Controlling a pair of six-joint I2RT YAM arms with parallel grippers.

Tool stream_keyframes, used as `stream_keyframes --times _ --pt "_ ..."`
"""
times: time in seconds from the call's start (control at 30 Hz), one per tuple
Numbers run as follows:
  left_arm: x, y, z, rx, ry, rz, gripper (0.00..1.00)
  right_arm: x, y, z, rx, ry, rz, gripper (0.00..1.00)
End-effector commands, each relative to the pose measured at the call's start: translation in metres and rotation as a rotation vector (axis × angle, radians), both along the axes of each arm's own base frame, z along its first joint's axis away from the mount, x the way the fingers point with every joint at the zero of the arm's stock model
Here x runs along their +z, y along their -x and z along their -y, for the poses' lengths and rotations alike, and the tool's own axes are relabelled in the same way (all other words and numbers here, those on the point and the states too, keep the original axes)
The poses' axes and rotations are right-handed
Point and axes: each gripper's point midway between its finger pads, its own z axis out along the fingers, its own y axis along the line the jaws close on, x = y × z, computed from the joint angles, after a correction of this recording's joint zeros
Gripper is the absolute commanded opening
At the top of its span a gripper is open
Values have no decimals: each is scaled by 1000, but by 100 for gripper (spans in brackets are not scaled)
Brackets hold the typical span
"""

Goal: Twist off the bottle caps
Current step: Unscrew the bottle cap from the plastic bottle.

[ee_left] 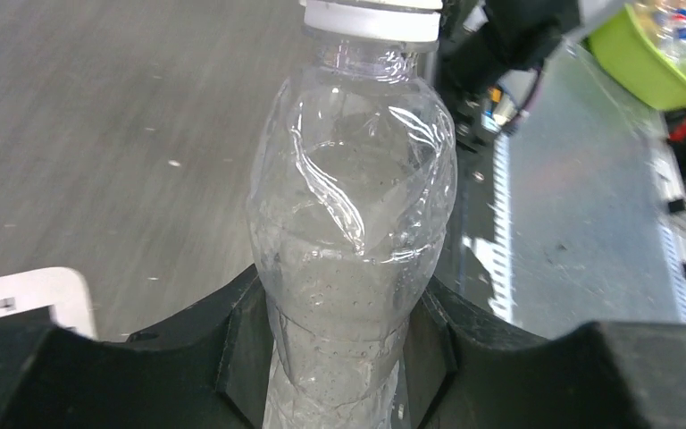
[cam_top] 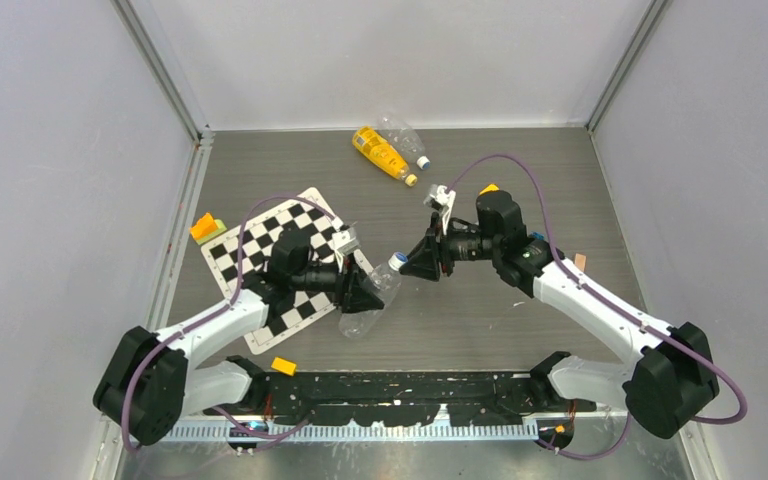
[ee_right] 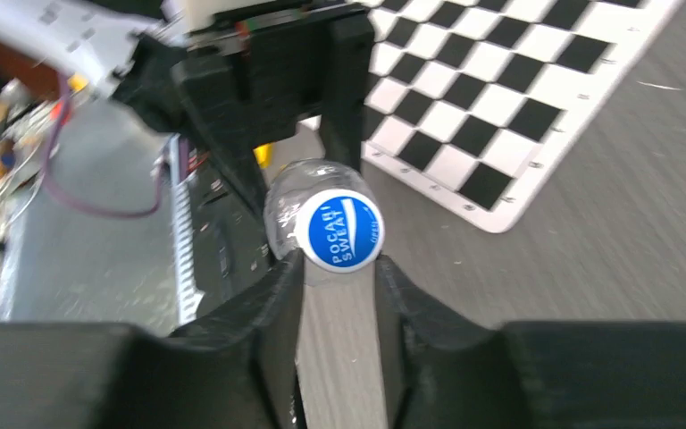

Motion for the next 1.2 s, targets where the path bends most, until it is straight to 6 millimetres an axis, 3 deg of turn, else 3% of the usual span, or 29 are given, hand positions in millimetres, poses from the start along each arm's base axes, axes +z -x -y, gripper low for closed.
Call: stream_keyframes --times 0.0,0.03,0.07,0.1,0.13,0.17,0.33,0.5,0.77,0.93,1.13,1.17 --pt "26 -47 4 247 50 152 11 26 -75 11 -479 -83 -51 52" --pt "25 -60 -1 347 47 151 10 38 -77 9 -529 -163 -133 60" --pt "24 -69 -4 422 54 153 10 33 -79 10 -566 -189 -175 62" --pt "24 -74 -6 471 67 171 10 49 -80 6 -586 -292 -223 67" --pt "23 -76 -5 503 72 187 10 43 -80 5 -613 -316 -247 77" --pt "22 -77 -5 535 66 204 10 52 -80 4 -623 -362 -255 79" --pt "21 -80 1 610 21 252 9 44 -79 6 -768 -319 -206 83" --pt "21 -85 3 688 3 266 8 43 -87 9 -886 -377 -198 76" --pt "21 -83 11 719 -15 272 8 28 -92 -12 -930 -356 -185 60" --pt "22 -82 14 716 -14 270 8 23 -95 -26 -928 -357 -186 57" --pt "17 -79 15 711 -23 270 8 16 -98 -35 -935 -364 -188 46" --pt "18 -79 14 711 -22 270 8 15 -99 -35 -935 -365 -188 41"
